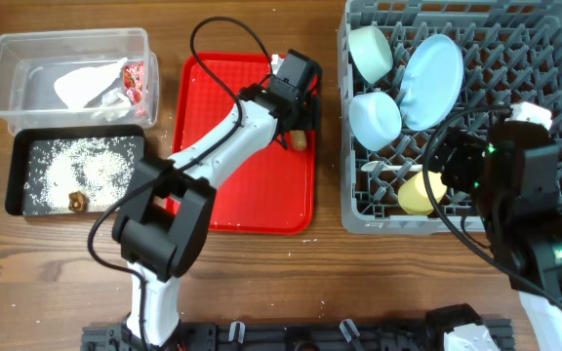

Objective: Sort waste into correct bins and load items into the dishwasher rack
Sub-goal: 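Reach the left gripper to the brown scrap on the red tray, grasp, then drop the brown scrap onto the black rice tray with the left gripper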

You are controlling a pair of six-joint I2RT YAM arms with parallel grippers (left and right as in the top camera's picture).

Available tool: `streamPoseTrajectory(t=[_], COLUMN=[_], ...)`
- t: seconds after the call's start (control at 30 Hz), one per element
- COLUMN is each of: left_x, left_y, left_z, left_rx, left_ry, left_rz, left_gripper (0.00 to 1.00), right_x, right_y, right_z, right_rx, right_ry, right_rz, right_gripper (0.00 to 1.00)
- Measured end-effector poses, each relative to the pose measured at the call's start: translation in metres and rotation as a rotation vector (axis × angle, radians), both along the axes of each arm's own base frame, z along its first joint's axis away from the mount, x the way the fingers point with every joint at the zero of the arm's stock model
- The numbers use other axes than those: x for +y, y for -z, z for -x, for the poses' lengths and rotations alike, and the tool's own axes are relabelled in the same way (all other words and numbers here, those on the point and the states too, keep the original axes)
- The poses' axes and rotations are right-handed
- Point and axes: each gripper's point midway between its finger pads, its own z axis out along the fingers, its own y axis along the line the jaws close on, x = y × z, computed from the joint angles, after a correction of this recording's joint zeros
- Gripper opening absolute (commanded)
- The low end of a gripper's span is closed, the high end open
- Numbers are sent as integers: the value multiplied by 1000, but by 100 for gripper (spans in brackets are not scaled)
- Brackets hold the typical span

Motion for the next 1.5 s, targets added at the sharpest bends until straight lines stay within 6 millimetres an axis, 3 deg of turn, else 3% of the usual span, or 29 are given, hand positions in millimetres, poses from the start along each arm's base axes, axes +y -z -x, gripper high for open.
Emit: streamPoseTrajectory(t=[0.13, 0.23, 0.3, 0.33, 0.37, 0.4, 0.67, 0.8, 0.87, 1.0, 1.1, 1.2, 1.33, 1.43, 1.5], left_x=[3, 1, -2, -4, -5, -5, -4, 14, 31, 79, 133, 200, 284, 338, 367], left_y=[29, 41, 42, 41, 41, 41, 38, 26, 6, -76, -145, -189, -190, -172, -150], left_z=[1, 0, 0, 0, 0, 0, 1, 7, 7, 6, 16, 34, 54, 64, 76], left_rx=[43, 49, 44, 42, 40, 39, 47, 75, 72, -10, -100, -158, -131, -95, -52], left_ry=[-19, -20, -16, -17, -15, -12, -19, -43, -71, -165, -273, -456, -749, -978, -1132], left_rz=[-28, -32, -30, -26, -24, -24, -28, -48, -45, 6, 49, 60, 30, 40, 54], left_gripper=[49, 43, 32, 24, 7, 4, 4, 4, 4, 4, 5, 4, 4, 6, 7], right_x=[1, 2, 3, 3, 3, 4, 6, 6, 6, 6, 6, 6, 7, 7, 8], right_y=[12, 19, 21, 22, 22, 22, 23, 23, 23, 22, 21, 20, 20, 22, 24], right_z=[-4, -6, -8, -8, -8, -8, -8, -8, -8, -9, -10, -11, -14, -16, -17], right_rx=[51, 80, 89, 92, 93, 94, 95, 95, 95, 93, 86, 79, 73, 83, 89], right_ry=[-1, -3, -5, -6, -7, -10, -14, -14, -14, -14, -14, -14, -15, -14, -18], right_rz=[9, 12, 11, 10, 9, 6, -1, -1, -2, -2, -3, -4, -6, -4, -8], right_gripper=[100, 100, 100, 100, 100, 100, 100, 100, 100, 100, 100, 100, 100, 100, 100])
